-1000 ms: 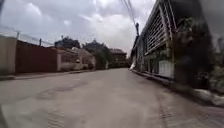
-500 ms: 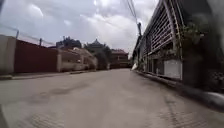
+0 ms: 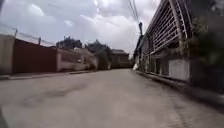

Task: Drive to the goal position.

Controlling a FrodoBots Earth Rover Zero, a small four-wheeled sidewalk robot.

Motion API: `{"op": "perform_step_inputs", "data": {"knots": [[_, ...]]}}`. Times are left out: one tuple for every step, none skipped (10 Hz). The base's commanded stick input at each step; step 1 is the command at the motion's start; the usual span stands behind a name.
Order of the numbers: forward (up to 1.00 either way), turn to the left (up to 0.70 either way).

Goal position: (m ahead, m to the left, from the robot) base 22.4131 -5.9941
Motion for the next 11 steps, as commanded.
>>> {"op": "perform_step_inputs", "data": {"knots": [[0.5, 0.01], [0.5, 0.01], [0.5, 0.01], [0.5, 0.01], [0.5, 0.01], [0.5, 0.01], [0.5, 0.01], [0.5, 0.01], [0.5, 0.01], [0.5, 0.01], [0.5, 0.01]]}}
